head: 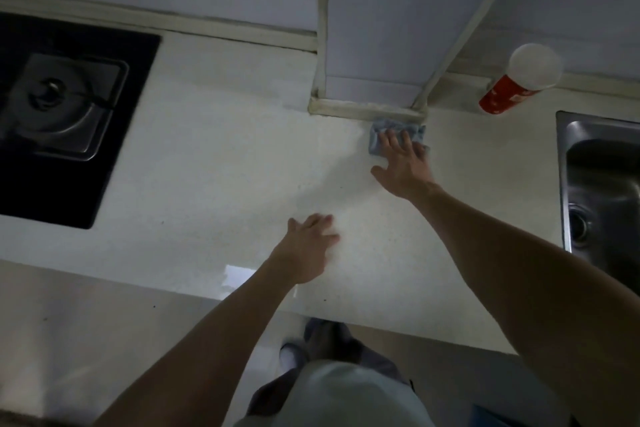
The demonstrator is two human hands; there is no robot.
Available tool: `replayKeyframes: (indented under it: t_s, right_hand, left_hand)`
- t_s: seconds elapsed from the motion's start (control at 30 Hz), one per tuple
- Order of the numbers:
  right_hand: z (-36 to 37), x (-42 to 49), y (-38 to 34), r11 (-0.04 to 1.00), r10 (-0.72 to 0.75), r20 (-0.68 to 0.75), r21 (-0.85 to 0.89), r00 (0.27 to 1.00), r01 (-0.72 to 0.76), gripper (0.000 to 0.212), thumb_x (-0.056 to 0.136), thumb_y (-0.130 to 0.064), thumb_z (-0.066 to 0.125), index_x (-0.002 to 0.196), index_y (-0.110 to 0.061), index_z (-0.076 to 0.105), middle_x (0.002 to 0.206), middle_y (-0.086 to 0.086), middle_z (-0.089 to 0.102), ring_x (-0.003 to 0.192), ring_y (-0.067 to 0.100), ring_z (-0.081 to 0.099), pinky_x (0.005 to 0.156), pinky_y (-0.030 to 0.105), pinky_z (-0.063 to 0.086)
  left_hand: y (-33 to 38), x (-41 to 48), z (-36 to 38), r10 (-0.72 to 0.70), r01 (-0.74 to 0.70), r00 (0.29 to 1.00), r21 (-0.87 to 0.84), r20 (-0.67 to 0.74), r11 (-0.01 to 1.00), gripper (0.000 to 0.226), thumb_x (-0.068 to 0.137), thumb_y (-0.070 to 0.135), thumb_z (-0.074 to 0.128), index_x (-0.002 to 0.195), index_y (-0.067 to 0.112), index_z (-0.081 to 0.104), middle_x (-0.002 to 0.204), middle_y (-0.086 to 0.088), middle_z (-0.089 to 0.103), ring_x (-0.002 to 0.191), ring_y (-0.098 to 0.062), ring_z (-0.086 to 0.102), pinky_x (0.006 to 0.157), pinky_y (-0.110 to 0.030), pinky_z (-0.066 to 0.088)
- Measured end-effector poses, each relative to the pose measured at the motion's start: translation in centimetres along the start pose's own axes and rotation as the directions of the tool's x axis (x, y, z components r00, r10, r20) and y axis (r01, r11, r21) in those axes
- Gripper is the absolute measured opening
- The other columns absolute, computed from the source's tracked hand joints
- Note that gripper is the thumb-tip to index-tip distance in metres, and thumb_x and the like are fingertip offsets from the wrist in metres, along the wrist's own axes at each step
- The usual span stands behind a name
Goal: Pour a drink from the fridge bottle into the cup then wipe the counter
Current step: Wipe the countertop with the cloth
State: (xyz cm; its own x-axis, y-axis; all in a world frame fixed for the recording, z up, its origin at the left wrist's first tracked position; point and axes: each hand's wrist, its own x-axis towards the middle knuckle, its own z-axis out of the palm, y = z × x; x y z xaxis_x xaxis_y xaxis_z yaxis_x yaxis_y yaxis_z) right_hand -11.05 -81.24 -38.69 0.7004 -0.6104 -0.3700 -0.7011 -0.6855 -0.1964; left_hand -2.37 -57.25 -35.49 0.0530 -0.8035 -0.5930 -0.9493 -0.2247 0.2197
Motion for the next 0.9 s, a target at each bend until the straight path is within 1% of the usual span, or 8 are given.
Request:
replayKeyframes:
  t_s: [0.13,0.2,0.37,0.47,0.6,0.7,0.77,0.9]
  right_hand:
    - [-0.2,0.5,-2.1,0.998,0.056,0.023,0.019,0.998,-0.056,0.082,0.094,-0.052,0.044,0.156,-0.019,0.002,0.164,0.004,-0.004,0.15,0.029,-0.009,0.12,0.046,-0.003]
    - [0.0,0.9,-3.9,0.999,0.039,0.041,0.025,0.998,-0.04,0.084,0.093,-0.052,0.044,0.156,-0.018,0.0,0.164,0.005,-0.007,0.149,0.029,-0.012,0.119,0.045,-0.006]
    - [0.8,2.5,-9.5,0.996,-0.092,0.061,0.01,0.994,0.091,0.086,0.09,-0.054,0.046,0.156,-0.017,0.004,0.164,0.006,-0.003,0.149,0.031,-0.011,0.12,0.047,-0.004]
    - [1.0,3.8,-12.6,0.985,-0.17,0.099,-0.009,0.981,0.171,0.087,0.09,-0.056,0.044,0.156,-0.018,0.001,0.164,0.004,-0.006,0.149,0.029,-0.013,0.121,0.046,-0.006]
    - [1.8,4.2,-14.9,0.966,-0.246,0.108,-0.06,0.963,0.253,0.085,0.092,-0.054,0.042,0.156,-0.018,-0.002,0.164,0.003,-0.009,0.149,0.027,-0.015,0.12,0.043,-0.01]
    - [1.8,3.9,-14.3,0.956,-0.276,0.075,-0.085,0.958,0.282,0.08,0.094,-0.049,0.039,0.156,-0.018,-0.001,0.164,0.003,-0.008,0.15,0.026,-0.013,0.121,0.042,-0.008]
    - [1.5,3.2,-12.5,0.949,-0.293,0.055,-0.103,0.954,0.298,0.075,0.095,-0.046,0.037,0.157,-0.019,0.003,0.164,0.0,-0.003,0.15,0.023,-0.009,0.121,0.04,-0.006]
    - [1.5,-0.1,-6.8,0.973,-0.227,-0.026,-0.058,0.974,0.225,0.071,0.094,-0.041,0.042,0.156,-0.019,0.013,0.164,0.0,0.009,0.151,0.021,0.0,0.12,0.04,-0.004]
  left_hand:
    - [-0.1,0.2,-0.2,0.001,0.0,1.0,-0.056,0.028,0.998,0.049,0.1,0.02,0.041,0.149,0.023,0.039,0.164,-0.005,0.011,0.151,-0.023,0.009,0.116,-0.054,0.023]
    - [-0.3,0.5,-0.4,-0.001,0.006,0.999,-0.112,0.047,0.994,0.048,0.1,0.018,0.043,0.148,0.023,0.043,0.164,-0.003,0.013,0.151,-0.023,0.01,0.118,-0.057,0.02]
    - [-1.3,0.7,-1.1,0.031,-0.014,0.996,-0.208,0.08,0.978,0.05,0.099,0.013,0.046,0.148,0.024,0.043,0.165,0.0,0.012,0.152,-0.022,0.007,0.122,-0.053,0.014]
    - [-1.2,0.4,-0.6,0.022,-0.001,0.997,-0.25,0.079,0.968,0.052,0.098,0.011,0.047,0.149,0.023,0.042,0.166,0.0,0.009,0.153,-0.023,0.002,0.122,-0.054,0.01]
    - [-1.1,0.3,0.6,0.002,0.013,0.998,-0.233,0.063,0.972,0.055,0.098,0.012,0.045,0.151,0.025,0.037,0.166,0.002,0.006,0.153,-0.024,-0.002,0.122,-0.054,0.006]
    - [-1.6,0.2,0.8,0.017,-0.003,0.999,-0.256,0.051,0.967,0.058,0.097,0.009,0.046,0.151,0.026,0.036,0.166,0.002,0.005,0.153,-0.024,-0.002,0.122,-0.054,0.006]
    - [-1.9,0.2,0.8,0.037,-0.026,0.998,-0.219,0.045,0.975,0.059,0.097,0.008,0.047,0.151,0.026,0.035,0.166,0.002,0.004,0.153,-0.024,0.0,0.122,-0.054,0.008]
    - [-2.0,0.3,0.9,0.048,-0.04,0.998,-0.16,0.047,0.986,0.059,0.097,0.011,0.045,0.152,0.027,0.033,0.166,0.002,0.002,0.153,-0.023,0.0,0.121,-0.055,0.012]
